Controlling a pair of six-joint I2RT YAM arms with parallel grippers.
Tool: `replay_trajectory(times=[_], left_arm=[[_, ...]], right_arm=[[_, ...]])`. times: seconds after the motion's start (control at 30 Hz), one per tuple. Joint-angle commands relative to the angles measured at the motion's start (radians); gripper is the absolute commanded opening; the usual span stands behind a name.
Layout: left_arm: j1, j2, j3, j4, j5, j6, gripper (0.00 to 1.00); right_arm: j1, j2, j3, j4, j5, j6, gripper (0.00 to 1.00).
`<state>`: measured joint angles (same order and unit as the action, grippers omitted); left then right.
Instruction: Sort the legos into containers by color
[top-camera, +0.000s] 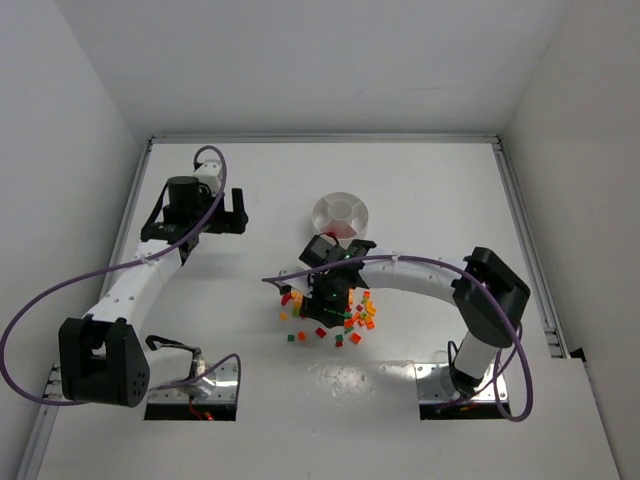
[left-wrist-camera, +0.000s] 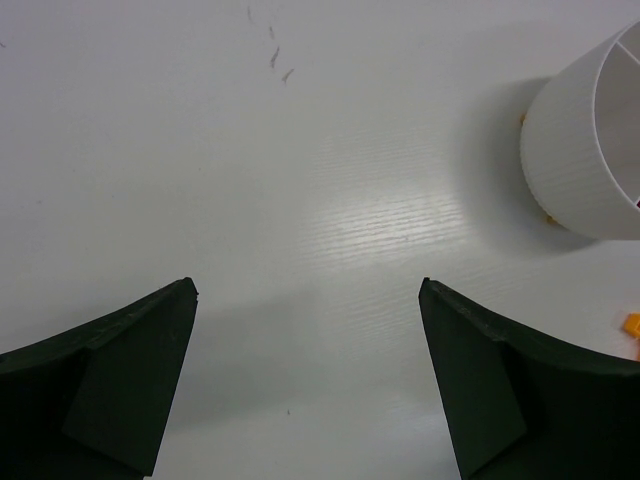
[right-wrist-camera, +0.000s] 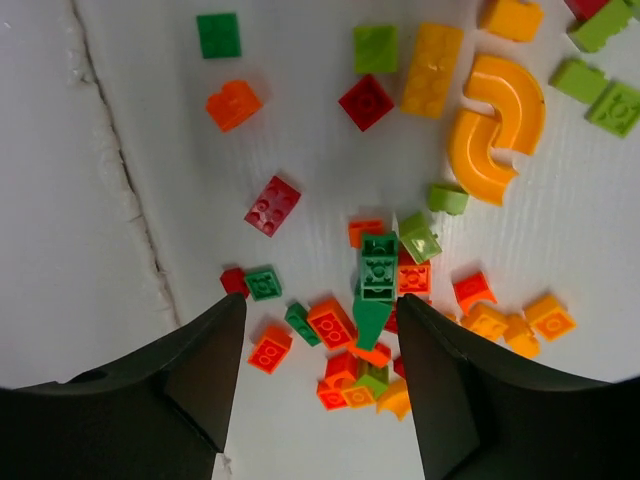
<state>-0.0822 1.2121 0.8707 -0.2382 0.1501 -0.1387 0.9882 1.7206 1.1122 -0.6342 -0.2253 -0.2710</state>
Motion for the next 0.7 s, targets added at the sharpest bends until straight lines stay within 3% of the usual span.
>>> replay_trajectory(times=[0.0,0.23,0.57,0.67], left_arm=[[0.015,-0.003,0.039,0.017,0.012,0.014,1.00],[0.015,0.006,0.030,0.007,-0.009,0.005,1.00],[0.015,-0.013,0.168,-0.192,-0.161,-0.010,1.00],[0.024,-0.022,0.227,-0.259,-0.175,-0.010,1.00]], right_arm=[[0.024,-0.027,0.018,0.011,-0.072,-0.015,0.62],[0.035,-0.003,-0.022,0.123,0.029,0.098,0.61],[0.044,0.036,0.086,0.037,0.103,0.206,0.56],[0.044,0.036,0.096,0.024,0.124,0.304,0.53]])
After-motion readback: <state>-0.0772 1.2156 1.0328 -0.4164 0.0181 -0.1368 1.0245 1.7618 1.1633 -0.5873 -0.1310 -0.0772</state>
